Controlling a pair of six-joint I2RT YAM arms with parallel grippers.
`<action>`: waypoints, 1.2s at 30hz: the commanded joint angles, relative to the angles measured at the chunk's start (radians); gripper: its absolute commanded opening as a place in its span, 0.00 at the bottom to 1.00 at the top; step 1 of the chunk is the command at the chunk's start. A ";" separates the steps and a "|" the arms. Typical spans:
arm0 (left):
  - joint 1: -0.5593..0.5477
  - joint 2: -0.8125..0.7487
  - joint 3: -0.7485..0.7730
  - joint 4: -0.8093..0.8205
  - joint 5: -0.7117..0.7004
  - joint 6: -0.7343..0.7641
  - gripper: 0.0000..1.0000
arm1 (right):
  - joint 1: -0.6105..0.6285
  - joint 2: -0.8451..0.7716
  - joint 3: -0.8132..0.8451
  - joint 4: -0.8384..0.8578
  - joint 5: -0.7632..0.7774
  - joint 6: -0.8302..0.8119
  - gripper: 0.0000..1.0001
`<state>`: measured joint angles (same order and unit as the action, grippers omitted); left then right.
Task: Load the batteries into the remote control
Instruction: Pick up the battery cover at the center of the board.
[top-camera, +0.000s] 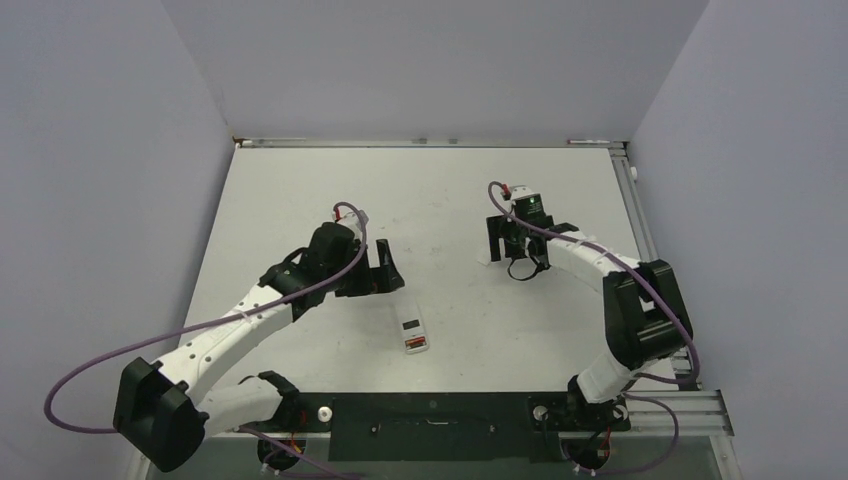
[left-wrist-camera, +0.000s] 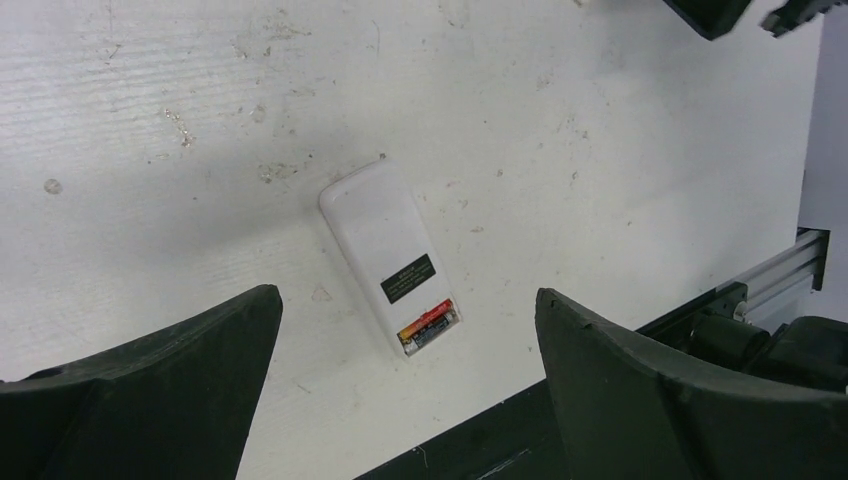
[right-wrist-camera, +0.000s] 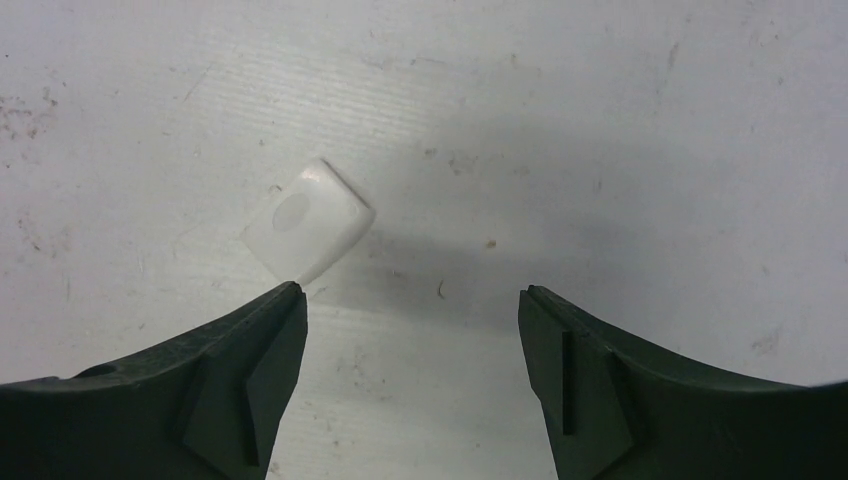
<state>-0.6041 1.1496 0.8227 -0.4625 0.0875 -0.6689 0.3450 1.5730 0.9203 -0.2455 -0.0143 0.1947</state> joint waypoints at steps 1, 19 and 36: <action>0.017 -0.093 0.010 -0.041 0.033 0.045 0.96 | -0.010 0.103 0.104 0.034 -0.167 -0.160 0.76; 0.038 -0.183 -0.058 -0.047 0.134 0.078 0.96 | 0.005 0.294 0.259 -0.125 -0.283 -0.409 0.68; 0.038 -0.174 -0.067 -0.039 0.153 0.073 0.96 | 0.044 0.305 0.250 -0.195 -0.277 -0.428 0.63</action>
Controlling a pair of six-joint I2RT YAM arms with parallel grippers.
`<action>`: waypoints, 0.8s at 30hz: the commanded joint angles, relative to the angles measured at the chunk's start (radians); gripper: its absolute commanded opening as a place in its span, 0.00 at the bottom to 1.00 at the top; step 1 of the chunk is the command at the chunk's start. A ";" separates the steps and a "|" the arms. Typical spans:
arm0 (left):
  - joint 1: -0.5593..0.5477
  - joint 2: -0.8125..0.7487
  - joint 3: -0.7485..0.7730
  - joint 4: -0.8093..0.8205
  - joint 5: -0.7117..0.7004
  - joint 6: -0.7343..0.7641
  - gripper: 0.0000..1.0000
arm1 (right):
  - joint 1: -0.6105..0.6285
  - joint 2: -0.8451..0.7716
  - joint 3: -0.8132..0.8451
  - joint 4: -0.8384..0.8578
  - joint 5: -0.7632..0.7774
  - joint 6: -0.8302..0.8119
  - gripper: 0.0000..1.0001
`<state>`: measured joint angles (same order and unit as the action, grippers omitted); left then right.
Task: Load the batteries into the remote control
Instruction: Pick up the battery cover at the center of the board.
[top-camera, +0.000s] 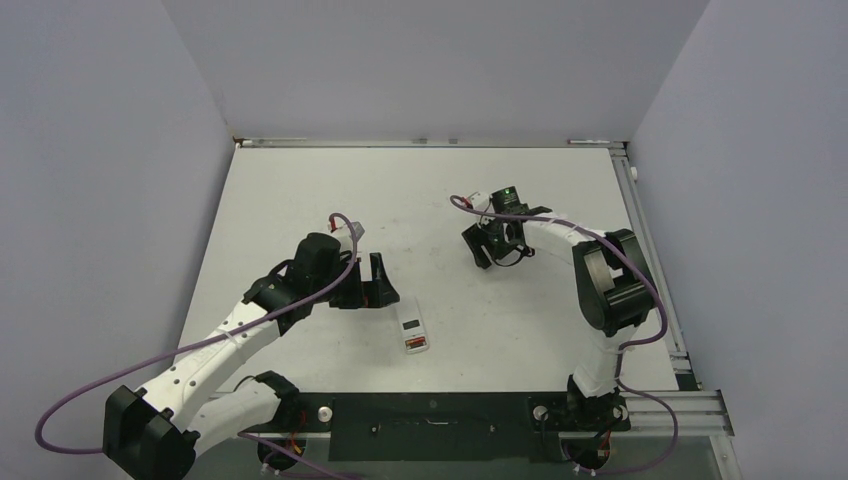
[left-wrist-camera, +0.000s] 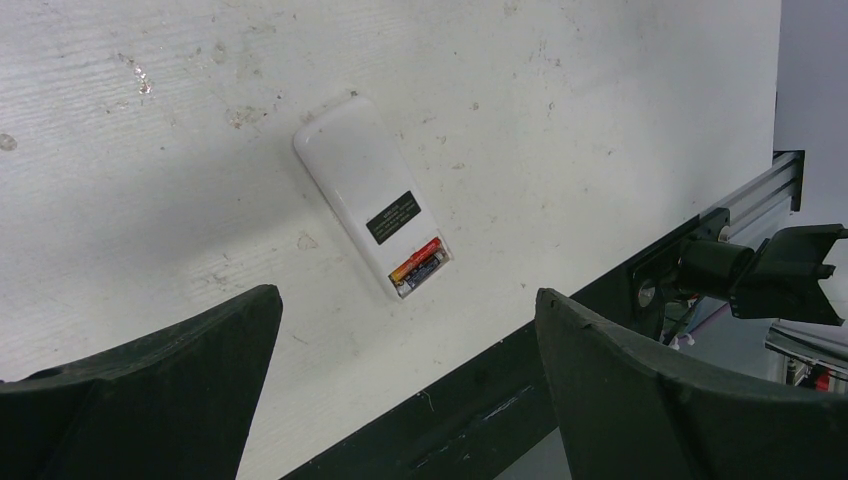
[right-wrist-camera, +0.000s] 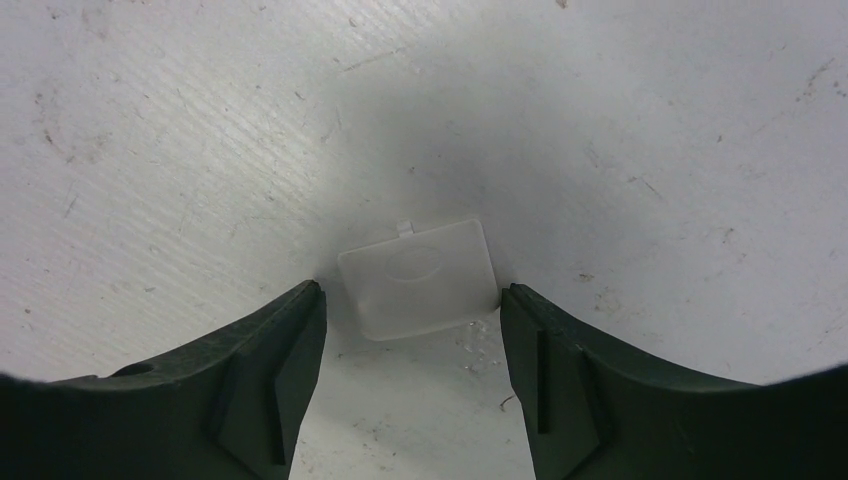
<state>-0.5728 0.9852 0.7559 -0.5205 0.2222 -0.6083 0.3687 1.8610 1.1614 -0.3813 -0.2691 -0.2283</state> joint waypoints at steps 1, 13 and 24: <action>0.007 -0.010 0.000 0.020 0.019 0.013 0.96 | 0.022 0.019 0.010 -0.064 -0.012 -0.005 0.61; 0.007 -0.010 -0.004 0.024 0.021 0.008 0.96 | 0.045 -0.002 -0.003 -0.090 0.045 0.011 0.57; 0.007 -0.008 -0.009 0.026 0.023 0.006 0.96 | 0.058 -0.001 -0.001 -0.110 0.070 0.022 0.55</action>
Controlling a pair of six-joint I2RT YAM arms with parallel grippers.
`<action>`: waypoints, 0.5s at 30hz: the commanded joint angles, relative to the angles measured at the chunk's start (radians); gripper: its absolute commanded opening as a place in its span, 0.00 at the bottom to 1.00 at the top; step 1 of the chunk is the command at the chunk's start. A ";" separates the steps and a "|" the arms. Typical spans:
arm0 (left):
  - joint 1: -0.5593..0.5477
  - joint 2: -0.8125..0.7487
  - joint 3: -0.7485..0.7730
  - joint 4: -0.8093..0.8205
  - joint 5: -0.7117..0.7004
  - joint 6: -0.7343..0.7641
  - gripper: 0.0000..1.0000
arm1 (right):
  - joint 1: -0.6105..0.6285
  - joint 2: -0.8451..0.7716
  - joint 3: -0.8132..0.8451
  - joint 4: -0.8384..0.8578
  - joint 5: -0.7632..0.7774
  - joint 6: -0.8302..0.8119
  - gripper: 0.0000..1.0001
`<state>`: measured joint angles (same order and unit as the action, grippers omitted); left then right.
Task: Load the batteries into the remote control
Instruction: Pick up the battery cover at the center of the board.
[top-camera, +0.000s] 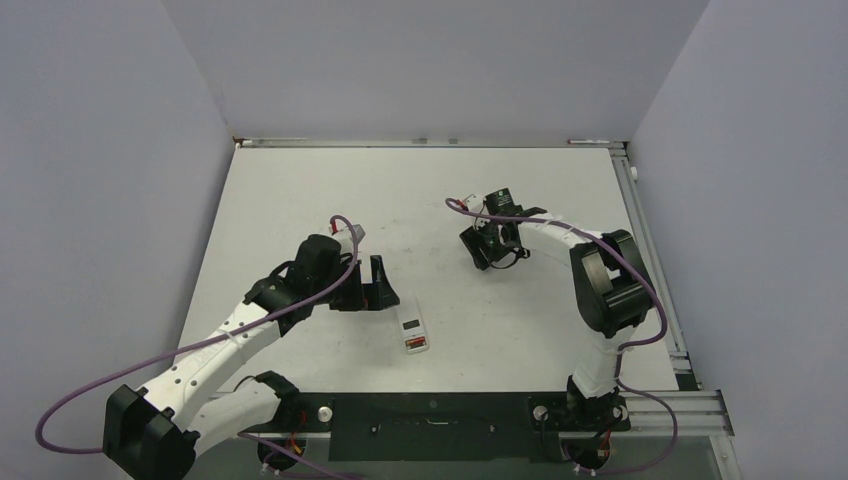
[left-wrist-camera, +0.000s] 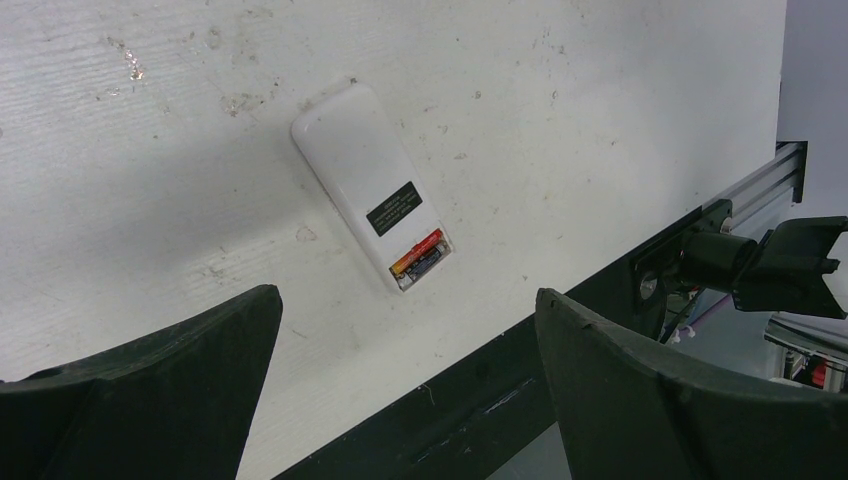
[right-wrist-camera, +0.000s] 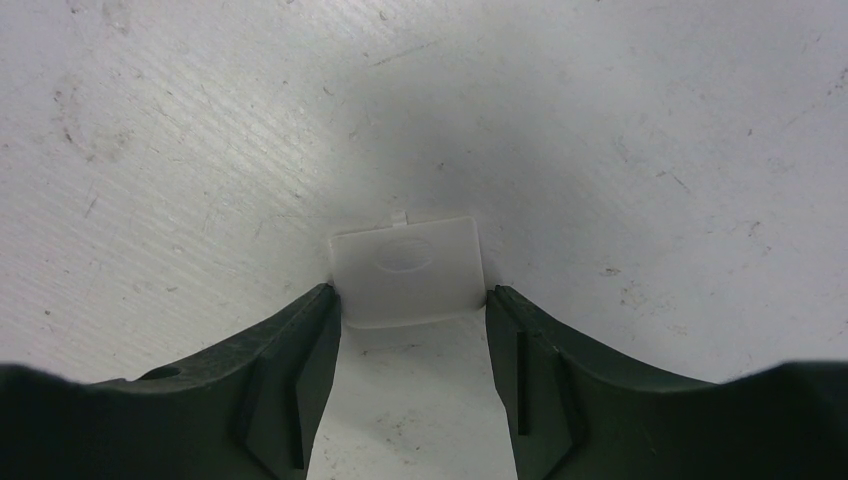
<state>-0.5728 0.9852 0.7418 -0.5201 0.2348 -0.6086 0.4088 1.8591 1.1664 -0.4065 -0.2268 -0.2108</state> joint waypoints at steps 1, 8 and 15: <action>0.007 -0.008 0.005 0.025 0.009 0.007 0.96 | 0.019 -0.001 -0.007 -0.086 0.030 0.006 0.55; 0.007 -0.004 0.006 0.026 0.012 0.007 0.96 | 0.024 -0.002 -0.008 -0.096 0.030 0.014 0.58; 0.007 -0.003 0.007 0.025 0.015 0.006 0.96 | 0.024 0.011 0.001 -0.116 0.002 0.010 0.56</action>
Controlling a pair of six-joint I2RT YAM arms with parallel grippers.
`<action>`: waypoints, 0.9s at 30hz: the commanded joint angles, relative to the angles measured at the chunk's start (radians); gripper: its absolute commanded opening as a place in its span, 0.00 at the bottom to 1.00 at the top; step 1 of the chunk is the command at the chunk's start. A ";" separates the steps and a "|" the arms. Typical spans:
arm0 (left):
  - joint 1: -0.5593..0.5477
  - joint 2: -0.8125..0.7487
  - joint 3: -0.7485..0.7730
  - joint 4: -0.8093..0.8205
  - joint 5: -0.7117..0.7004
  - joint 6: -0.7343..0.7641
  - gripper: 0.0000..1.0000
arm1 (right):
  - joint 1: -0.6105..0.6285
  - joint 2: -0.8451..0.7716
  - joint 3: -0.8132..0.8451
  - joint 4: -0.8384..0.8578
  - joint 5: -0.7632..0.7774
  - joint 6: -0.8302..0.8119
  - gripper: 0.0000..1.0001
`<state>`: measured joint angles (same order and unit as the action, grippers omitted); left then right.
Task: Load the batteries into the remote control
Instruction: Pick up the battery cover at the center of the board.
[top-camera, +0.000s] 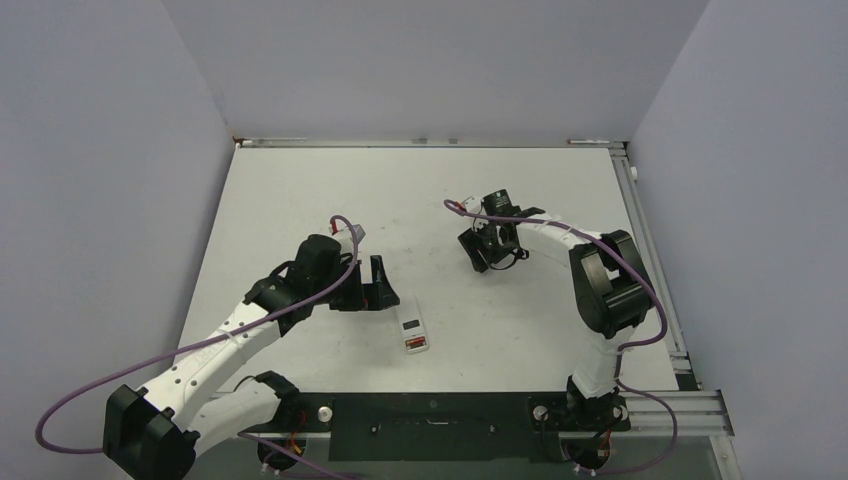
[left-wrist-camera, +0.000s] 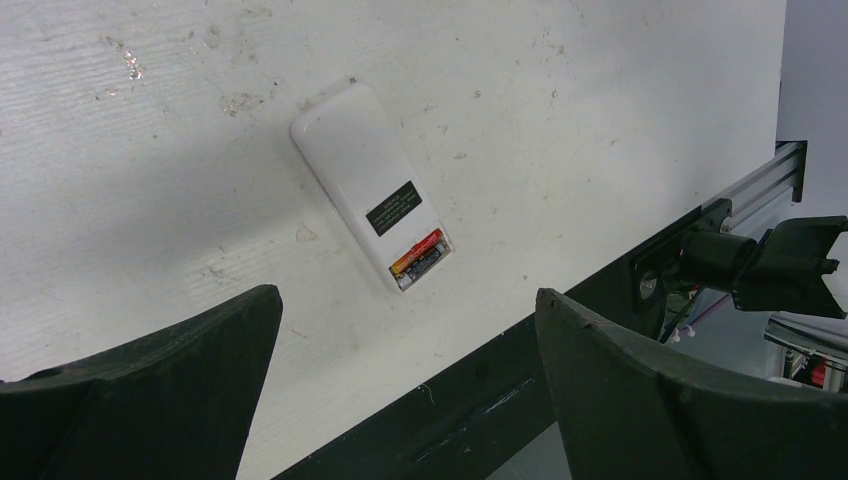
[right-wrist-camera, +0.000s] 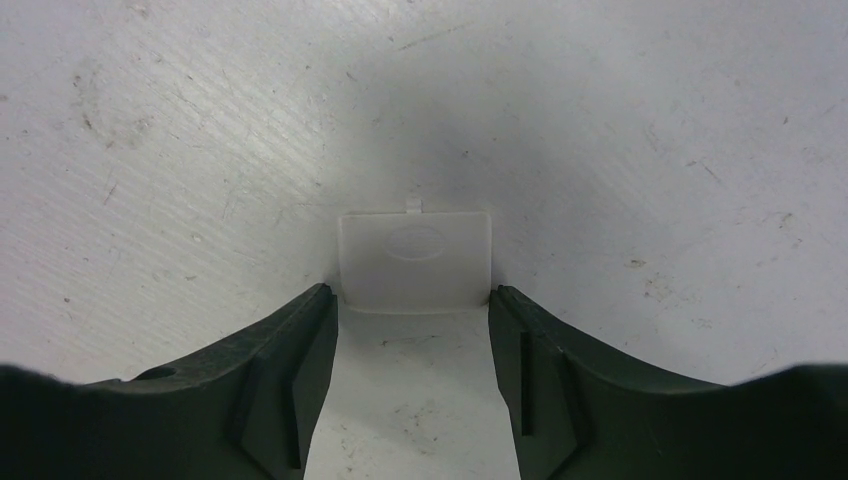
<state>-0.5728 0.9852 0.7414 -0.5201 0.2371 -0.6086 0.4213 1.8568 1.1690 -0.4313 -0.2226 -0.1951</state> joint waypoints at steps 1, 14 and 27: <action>0.007 -0.003 0.006 0.025 0.012 0.006 0.96 | 0.012 0.016 -0.001 -0.093 -0.005 -0.005 0.55; 0.007 -0.002 0.004 0.024 0.013 0.005 0.96 | 0.016 0.028 0.003 -0.080 0.015 0.029 0.39; 0.007 0.018 -0.009 0.039 0.007 -0.009 0.96 | 0.064 -0.081 -0.043 -0.042 0.068 0.110 0.23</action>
<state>-0.5728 0.9974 0.7395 -0.5186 0.2401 -0.6125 0.4522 1.8473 1.1671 -0.4500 -0.1875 -0.1314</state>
